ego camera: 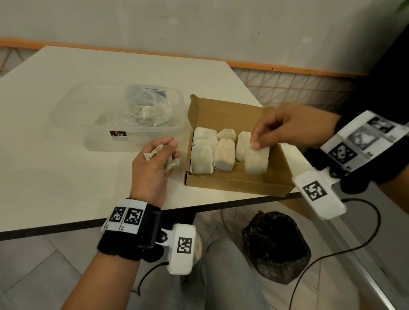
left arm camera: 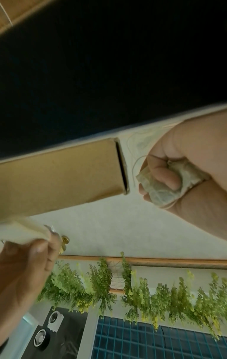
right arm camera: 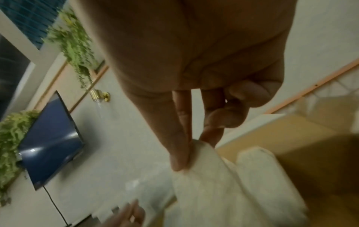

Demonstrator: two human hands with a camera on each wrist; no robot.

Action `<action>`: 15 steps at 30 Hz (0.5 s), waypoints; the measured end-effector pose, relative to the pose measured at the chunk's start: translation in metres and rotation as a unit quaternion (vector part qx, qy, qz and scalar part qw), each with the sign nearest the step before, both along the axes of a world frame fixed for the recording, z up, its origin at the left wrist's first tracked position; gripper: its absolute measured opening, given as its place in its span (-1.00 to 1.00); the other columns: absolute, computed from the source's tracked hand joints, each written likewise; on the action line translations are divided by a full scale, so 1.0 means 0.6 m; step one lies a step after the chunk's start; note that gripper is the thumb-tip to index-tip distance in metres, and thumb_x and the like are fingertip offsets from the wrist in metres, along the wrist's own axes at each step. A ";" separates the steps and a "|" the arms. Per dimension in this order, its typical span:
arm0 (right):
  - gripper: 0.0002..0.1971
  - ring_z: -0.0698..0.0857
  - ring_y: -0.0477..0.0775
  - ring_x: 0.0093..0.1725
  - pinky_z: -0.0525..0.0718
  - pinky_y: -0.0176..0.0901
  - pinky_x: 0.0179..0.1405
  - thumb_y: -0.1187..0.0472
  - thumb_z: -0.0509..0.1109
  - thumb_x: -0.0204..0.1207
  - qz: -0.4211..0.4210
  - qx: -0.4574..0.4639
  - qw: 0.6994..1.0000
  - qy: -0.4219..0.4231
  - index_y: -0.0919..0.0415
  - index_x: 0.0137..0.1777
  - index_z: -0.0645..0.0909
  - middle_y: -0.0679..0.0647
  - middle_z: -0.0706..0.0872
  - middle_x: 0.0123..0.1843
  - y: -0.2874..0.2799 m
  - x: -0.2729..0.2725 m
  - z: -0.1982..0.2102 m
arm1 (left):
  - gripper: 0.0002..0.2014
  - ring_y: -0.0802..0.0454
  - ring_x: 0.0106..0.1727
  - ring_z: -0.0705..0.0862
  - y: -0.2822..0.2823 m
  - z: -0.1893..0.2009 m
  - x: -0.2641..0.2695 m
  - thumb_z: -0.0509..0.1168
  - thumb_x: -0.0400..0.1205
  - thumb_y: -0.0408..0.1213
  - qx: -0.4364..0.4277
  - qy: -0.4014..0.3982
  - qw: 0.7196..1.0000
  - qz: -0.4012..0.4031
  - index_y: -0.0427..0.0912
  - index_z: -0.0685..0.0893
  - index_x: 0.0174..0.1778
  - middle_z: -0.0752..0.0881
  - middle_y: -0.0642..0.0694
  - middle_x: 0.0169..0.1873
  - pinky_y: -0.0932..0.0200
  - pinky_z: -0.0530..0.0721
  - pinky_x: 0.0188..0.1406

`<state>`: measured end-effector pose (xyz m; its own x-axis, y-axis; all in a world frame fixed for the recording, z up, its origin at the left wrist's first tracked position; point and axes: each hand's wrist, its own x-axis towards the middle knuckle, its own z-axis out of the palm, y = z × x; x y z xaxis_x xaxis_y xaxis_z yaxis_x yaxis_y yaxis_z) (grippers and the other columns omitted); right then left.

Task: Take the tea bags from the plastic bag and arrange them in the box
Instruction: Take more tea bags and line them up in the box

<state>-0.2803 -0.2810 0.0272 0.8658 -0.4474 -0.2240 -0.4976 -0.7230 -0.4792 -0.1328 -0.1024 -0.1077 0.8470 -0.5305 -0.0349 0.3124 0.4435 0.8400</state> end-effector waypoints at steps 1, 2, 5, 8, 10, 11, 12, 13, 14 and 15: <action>-0.90 0.66 0.07 0.00 0.55 0.03 0.20 -0.01 0.55 0.22 0.000 -0.004 1.000 0.012 -0.08 -0.26 0.77 0.09 0.77 -0.11 -0.005 0.002 -0.018 | -0.89 0.20 -0.40 0.63 0.001 0.000 0.000 0.35 0.58 -0.43 0.003 -0.002 1.000 -0.001 -0.12 0.66 -0.11 0.67 0.03 -0.43 0.41 0.50 -0.55; -0.94 0.65 0.05 -0.07 0.56 0.03 0.16 0.02 0.55 0.25 -0.003 -0.013 1.000 0.019 -0.08 -0.29 0.77 0.10 0.75 -0.17 -0.009 0.005 -0.037 | -0.89 0.20 -0.41 0.63 0.000 0.000 0.000 0.35 0.58 -0.43 0.004 -0.003 1.000 -0.002 -0.12 0.66 -0.12 0.67 0.04 -0.44 0.41 0.50 -0.56; -0.92 0.56 -0.05 -0.22 0.57 -0.03 -0.03 0.14 0.58 0.30 -0.036 -0.028 0.999 -0.006 -0.06 -0.31 0.74 -0.02 0.65 -0.33 -0.023 0.016 -0.080 | -0.89 0.18 -0.40 0.62 0.000 0.000 -0.001 0.35 0.58 -0.44 0.007 -0.003 1.000 0.000 -0.12 0.66 -0.13 0.66 0.03 -0.45 0.41 0.50 -0.55; -0.93 0.55 -0.05 -0.21 0.56 -0.13 -0.08 0.18 0.57 0.32 -0.066 -0.018 0.997 -0.027 0.00 -0.27 0.73 -0.03 0.62 -0.31 -0.034 0.024 -0.091 | -0.89 0.17 -0.39 0.63 0.001 0.000 -0.002 0.35 0.58 -0.44 0.008 -0.004 1.000 -0.003 -0.13 0.66 -0.13 0.66 0.02 -0.43 0.39 0.54 -0.49; -0.95 0.56 -0.10 -0.28 0.57 -0.31 -0.25 0.23 0.54 0.36 -0.082 0.006 0.996 -0.041 0.10 -0.21 0.73 -0.01 0.64 -0.32 -0.036 0.026 -0.089 | -0.89 0.18 -0.40 0.62 0.002 0.001 -0.002 0.35 0.58 -0.44 0.008 -0.009 1.000 -0.005 -0.13 0.65 -0.14 0.66 0.02 -0.45 0.40 0.52 -0.53; -0.95 0.57 -0.12 -0.34 0.59 -0.39 -0.36 0.28 0.52 0.38 -0.091 0.030 0.994 -0.052 0.17 -0.17 0.73 0.02 0.65 -0.34 -0.037 0.026 -0.087 | -0.89 0.18 -0.41 0.62 0.002 0.002 -0.002 0.35 0.58 -0.43 0.009 -0.012 1.000 -0.007 -0.12 0.65 -0.14 0.66 0.02 -0.46 0.40 0.51 -0.53; -0.93 0.59 -0.14 -0.40 0.60 -0.46 -0.44 0.32 0.51 0.40 -0.101 0.055 0.991 -0.064 0.25 -0.13 0.72 0.06 0.66 -0.36 -0.037 0.026 -0.086 | -0.89 0.18 -0.41 0.62 0.002 0.001 -0.001 0.35 0.59 -0.43 0.010 -0.015 1.000 -0.008 -0.12 0.65 -0.15 0.66 0.03 -0.47 0.40 0.51 -0.53; -0.91 0.60 -0.16 -0.44 0.61 -0.49 -0.47 0.34 0.50 0.40 -0.111 0.073 0.988 -0.074 0.30 -0.10 0.72 0.09 0.67 -0.38 -0.038 0.027 -0.085 | -0.89 0.18 -0.41 0.62 0.002 0.001 -0.001 0.35 0.59 -0.43 0.012 -0.017 1.000 -0.009 -0.11 0.65 -0.16 0.66 0.04 -0.48 0.40 0.52 -0.52; -0.89 0.61 -0.19 -0.48 0.62 -0.50 -0.48 0.36 0.50 0.40 -0.120 0.081 0.986 -0.080 0.32 -0.09 0.71 0.11 0.68 -0.38 -0.041 0.028 -0.083 | -0.89 0.18 -0.41 0.62 0.001 0.001 -0.001 0.35 0.59 -0.42 0.013 -0.018 1.000 -0.010 -0.11 0.65 -0.16 0.66 0.04 -0.48 0.40 0.52 -0.51; -0.88 0.62 -0.21 -0.51 0.63 -0.50 -0.48 0.37 0.50 0.40 -0.127 0.085 0.985 -0.084 0.34 -0.07 0.71 0.12 0.68 -0.37 -0.043 0.029 -0.081 | -0.89 0.19 -0.41 0.62 0.002 0.001 -0.001 0.35 0.59 -0.42 0.014 -0.019 1.000 -0.011 -0.11 0.65 -0.17 0.66 0.04 -0.48 0.41 0.52 -0.51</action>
